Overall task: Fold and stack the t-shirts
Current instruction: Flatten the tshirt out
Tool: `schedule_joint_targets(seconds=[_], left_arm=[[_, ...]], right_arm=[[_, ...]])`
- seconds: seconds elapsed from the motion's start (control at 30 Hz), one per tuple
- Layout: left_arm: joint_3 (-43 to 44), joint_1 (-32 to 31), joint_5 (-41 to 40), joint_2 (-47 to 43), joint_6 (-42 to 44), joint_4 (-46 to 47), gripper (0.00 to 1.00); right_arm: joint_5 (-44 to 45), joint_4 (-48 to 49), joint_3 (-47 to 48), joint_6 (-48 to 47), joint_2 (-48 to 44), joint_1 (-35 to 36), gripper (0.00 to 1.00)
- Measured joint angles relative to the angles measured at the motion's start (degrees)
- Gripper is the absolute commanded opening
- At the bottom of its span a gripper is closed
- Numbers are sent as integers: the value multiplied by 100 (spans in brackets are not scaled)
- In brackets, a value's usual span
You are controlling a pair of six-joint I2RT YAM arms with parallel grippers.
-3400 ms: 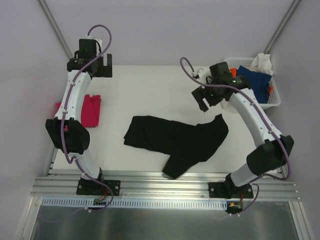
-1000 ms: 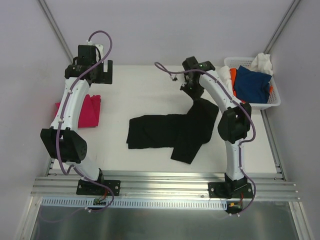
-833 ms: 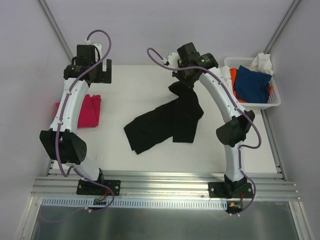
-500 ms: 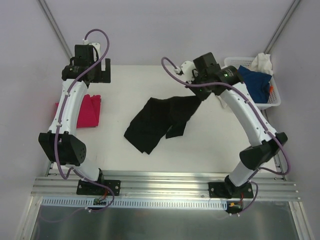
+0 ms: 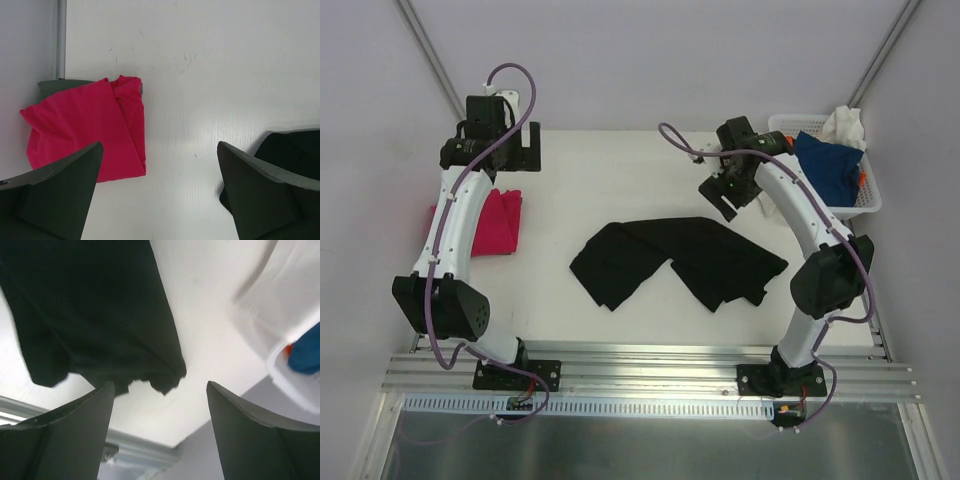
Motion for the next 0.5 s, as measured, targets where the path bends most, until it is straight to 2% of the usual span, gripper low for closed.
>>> schedule_joint_targets(seconds=[0.1,0.27,0.4,0.5], left_arm=[[-181,0,0,-87,2,-4,99],[-282,50,-4,-107,7,-11,99],[-282,98,-33,-114,17,-7,99],[-282,111,-55,-131,46,-7,99]], right_arm=[[-352,243,227,-13,-240,487,74],[-1589,146,-247,-507,-553,1578,73],[-2444,-343,-247,-675,28,1781,70],[-2551,-323,-426,-723,540,1700,66]])
